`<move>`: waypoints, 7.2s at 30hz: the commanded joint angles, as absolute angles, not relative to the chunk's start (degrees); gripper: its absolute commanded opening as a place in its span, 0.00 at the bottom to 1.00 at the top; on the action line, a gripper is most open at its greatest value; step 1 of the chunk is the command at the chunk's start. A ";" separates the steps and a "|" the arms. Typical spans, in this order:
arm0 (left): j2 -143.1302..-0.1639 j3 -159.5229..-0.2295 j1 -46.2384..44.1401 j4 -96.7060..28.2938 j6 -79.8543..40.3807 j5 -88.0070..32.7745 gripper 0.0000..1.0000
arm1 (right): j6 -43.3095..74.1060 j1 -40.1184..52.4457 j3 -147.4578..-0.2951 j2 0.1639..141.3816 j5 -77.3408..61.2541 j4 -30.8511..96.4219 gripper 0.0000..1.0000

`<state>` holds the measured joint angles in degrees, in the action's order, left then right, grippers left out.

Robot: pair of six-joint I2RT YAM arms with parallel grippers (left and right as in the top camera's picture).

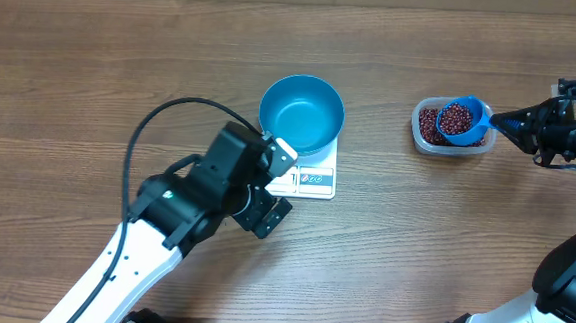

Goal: Scoop item into bowl and weigh 150g on scale
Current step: 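Pull the left gripper back from the scale buttons, then carry the bean-filled blue scoop with the right gripper over the teal bowl, then tilt the blue scoop with the right gripper to pour beans into the bowl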

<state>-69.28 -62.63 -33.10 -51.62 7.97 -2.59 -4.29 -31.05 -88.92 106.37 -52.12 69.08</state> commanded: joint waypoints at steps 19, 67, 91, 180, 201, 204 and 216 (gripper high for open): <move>-63.75 -63.53 -27.62 -51.40 11.16 -7.97 1.00 | -4.73 -31.24 -89.21 106.65 -53.45 69.36 0.04; -63.75 -63.53 -27.62 -51.37 11.16 -7.97 0.99 | 0.47 -11.84 -108.51 106.63 -63.09 75.29 0.04; -63.75 -63.53 -27.62 -51.40 11.18 -7.97 1.00 | 10.00 10.11 -108.51 106.63 -38.96 69.54 0.04; -64.51 -63.53 -27.66 -51.42 11.18 -7.97 1.00 | 16.56 32.80 -108.38 106.63 9.43 63.26 0.04; -64.51 -63.53 -27.66 -51.40 11.18 -7.97 1.00 | 16.60 34.50 -108.38 106.63 13.78 63.26 0.04; -64.51 -63.53 -27.66 -51.40 11.18 -7.97 1.00 | 16.73 35.97 -108.38 106.63 17.02 63.24 0.04; -64.51 -63.53 -27.66 -51.40 11.16 -7.97 0.99 | 17.30 38.68 -108.38 106.63 22.26 63.31 0.04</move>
<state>-64.29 -62.63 -28.01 -51.48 10.52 -7.11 16.51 38.61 -106.52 106.59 19.46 63.66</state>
